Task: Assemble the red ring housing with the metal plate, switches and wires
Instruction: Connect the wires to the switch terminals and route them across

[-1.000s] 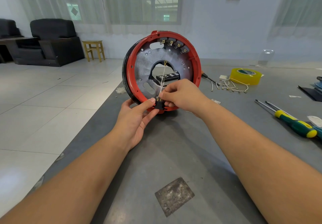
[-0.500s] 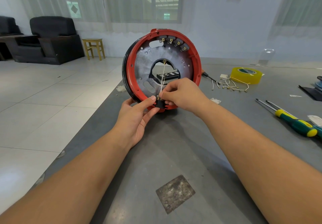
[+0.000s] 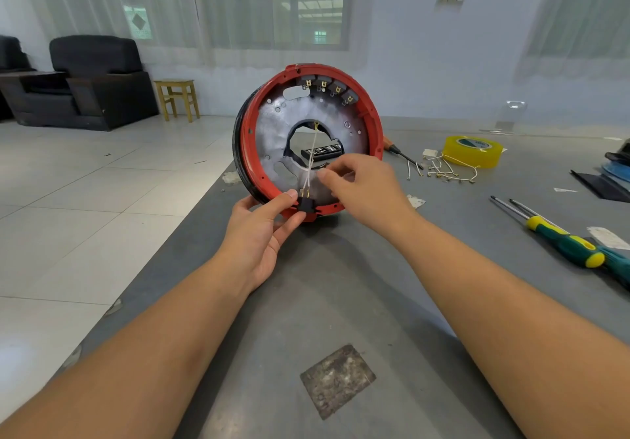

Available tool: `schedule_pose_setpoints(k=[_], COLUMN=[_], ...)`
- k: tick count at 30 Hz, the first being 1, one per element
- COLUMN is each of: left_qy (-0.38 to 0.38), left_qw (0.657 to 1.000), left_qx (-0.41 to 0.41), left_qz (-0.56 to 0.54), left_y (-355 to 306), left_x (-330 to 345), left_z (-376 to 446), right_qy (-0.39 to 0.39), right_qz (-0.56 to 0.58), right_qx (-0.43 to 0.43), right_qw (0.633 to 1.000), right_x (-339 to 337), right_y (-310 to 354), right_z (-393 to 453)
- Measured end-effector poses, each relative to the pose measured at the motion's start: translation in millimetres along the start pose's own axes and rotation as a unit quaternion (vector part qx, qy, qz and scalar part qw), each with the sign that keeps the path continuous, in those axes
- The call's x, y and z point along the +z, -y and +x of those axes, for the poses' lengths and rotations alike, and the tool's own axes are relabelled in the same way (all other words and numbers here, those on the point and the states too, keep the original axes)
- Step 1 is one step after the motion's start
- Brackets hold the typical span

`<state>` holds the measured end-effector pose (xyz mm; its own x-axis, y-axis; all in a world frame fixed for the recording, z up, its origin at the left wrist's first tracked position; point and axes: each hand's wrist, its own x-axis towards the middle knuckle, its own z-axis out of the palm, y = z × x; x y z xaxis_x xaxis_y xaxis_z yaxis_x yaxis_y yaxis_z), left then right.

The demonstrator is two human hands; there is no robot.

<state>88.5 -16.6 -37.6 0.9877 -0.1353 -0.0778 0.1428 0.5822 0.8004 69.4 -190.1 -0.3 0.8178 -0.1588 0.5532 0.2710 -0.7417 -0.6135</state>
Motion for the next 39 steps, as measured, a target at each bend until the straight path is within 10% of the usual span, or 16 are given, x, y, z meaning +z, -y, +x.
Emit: schedule_pose_setpoints(k=[14,22,39], left_qy=[0.012,-0.013,0.004], left_qw=[0.987,0.897,0.815], left_qx=[0.003,0.152,0.232], left_qz=[0.160,0.414,0.532], left_y=[-1,1,3], left_x=[0,-6,1], left_z=[-4,-4,-13], right_qy=[-0.037,-0.025,0.030], right_qz=[-0.144,-0.158,-0.120], right_qx=[-0.139,-0.108,-0.062], right_qw=[0.979,0.981,0.990], right_x=[-22,-18,-17], right_y=[-44,-44,-44], right_z=[-45,-52,-54])
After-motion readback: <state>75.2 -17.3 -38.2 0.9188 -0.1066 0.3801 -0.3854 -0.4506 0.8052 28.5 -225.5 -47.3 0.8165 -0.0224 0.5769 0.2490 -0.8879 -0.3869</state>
